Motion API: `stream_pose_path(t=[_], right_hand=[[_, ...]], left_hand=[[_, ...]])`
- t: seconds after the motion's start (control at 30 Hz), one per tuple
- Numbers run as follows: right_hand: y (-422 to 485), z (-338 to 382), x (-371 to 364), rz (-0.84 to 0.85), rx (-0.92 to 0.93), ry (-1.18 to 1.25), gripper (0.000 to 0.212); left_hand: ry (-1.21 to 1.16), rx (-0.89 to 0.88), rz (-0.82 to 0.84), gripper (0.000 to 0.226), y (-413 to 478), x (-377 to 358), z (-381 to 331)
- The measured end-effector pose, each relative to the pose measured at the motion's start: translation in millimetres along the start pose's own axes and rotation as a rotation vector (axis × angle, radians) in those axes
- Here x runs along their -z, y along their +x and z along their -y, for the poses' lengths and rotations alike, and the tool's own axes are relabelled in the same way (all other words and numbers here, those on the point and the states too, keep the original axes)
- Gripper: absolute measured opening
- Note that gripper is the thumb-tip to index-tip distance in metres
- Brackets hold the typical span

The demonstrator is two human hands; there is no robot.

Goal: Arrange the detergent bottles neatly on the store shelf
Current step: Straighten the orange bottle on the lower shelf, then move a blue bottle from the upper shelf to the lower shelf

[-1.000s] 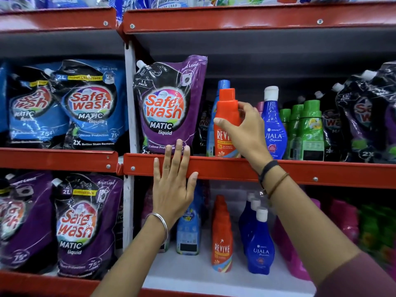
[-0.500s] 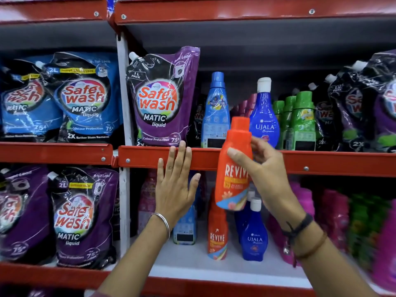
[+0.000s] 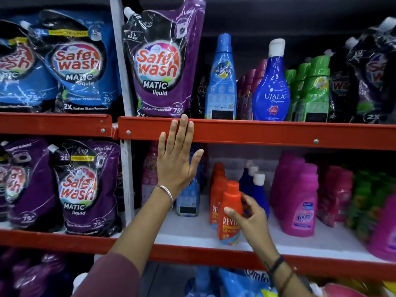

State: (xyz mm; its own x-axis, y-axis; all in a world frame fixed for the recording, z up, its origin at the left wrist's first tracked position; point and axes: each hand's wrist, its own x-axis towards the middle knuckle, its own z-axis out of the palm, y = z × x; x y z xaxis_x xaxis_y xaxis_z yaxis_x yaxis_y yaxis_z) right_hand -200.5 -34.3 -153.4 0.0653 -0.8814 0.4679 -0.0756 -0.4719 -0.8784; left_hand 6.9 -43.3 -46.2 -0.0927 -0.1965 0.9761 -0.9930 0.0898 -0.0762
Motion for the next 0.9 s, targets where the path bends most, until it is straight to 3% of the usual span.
stream_pose_path(t=[0.43,0.57,0.77,0.9], right_hand=[[18,-33,-20,0.045,-0.091,-0.03,0.063],[17,-30,-20,0.086,-0.067,-0.079,0.065],[13,-25,-19,0.118,-0.001,-0.109,0.051],[11,-25,-17,0.136,0.007,-0.16,0.058]], left_hand=[[-0.005,-0.016,-0.029,0.063,0,-3,3],[-0.007,-0.016,-0.034,0.063,0,-5,3],[-0.008,-0.026,-0.033,0.063,-1,-5,4],[-0.002,-0.023,-0.03,0.062,0,-4,3]])
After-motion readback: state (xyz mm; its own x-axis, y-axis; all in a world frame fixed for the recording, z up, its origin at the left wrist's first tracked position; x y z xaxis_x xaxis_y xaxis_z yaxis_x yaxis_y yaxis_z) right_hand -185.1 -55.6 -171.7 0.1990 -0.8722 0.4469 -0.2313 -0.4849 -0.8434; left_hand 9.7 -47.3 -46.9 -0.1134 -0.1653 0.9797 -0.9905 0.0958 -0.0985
